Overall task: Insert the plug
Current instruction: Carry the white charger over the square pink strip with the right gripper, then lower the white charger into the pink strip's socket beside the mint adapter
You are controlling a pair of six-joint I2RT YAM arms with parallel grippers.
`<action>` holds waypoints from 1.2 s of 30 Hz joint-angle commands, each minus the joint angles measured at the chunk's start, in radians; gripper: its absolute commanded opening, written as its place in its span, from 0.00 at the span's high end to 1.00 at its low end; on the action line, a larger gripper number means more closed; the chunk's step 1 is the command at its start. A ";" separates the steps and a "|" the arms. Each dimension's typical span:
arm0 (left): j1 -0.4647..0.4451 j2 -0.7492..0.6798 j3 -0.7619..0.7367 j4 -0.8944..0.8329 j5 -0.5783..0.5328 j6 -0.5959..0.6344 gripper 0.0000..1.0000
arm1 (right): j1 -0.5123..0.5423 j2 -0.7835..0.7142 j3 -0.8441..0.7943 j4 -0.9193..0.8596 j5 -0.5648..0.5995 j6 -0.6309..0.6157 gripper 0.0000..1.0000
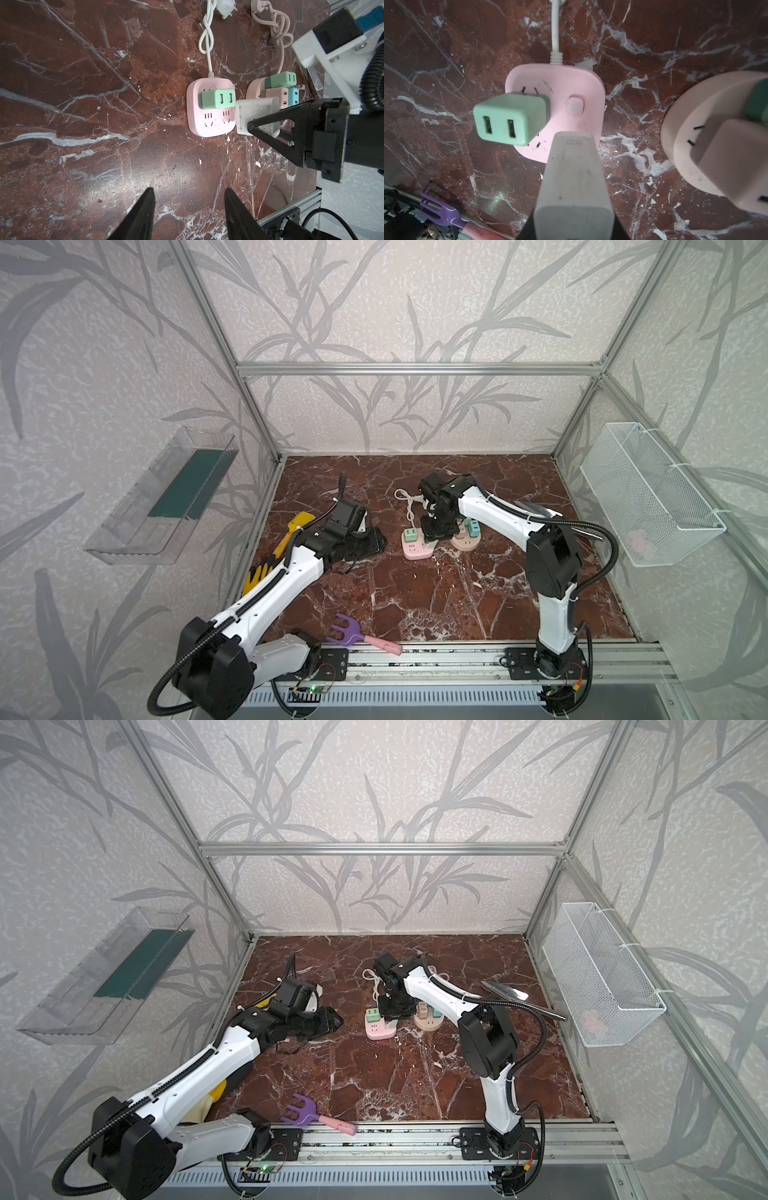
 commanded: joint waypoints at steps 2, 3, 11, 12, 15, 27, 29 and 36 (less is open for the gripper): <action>-0.004 0.002 -0.007 0.008 0.004 -0.001 0.47 | 0.008 -0.006 -0.024 0.005 -0.014 0.012 1.00; -0.004 0.001 -0.008 0.008 0.002 -0.001 0.47 | 0.009 -0.006 -0.026 0.006 -0.014 0.014 1.00; -0.006 0.006 -0.010 0.013 0.005 -0.002 0.48 | 0.012 -0.006 -0.036 0.021 -0.021 0.019 1.00; -0.007 0.006 -0.010 0.014 0.006 -0.002 0.48 | 0.011 -0.004 -0.037 0.023 -0.021 0.020 1.00; -0.006 0.007 -0.009 0.015 0.005 -0.001 0.48 | 0.013 0.001 -0.033 0.021 -0.024 0.019 1.00; -0.007 0.015 -0.019 0.022 0.006 0.002 0.48 | 0.032 0.013 -0.035 -0.005 0.016 0.020 1.00; -0.007 0.012 -0.020 0.022 0.001 0.004 0.48 | 0.038 0.020 -0.029 -0.013 0.026 0.019 1.00; -0.006 0.014 -0.023 0.022 0.002 0.008 0.48 | 0.051 0.046 -0.026 -0.021 0.052 0.041 1.00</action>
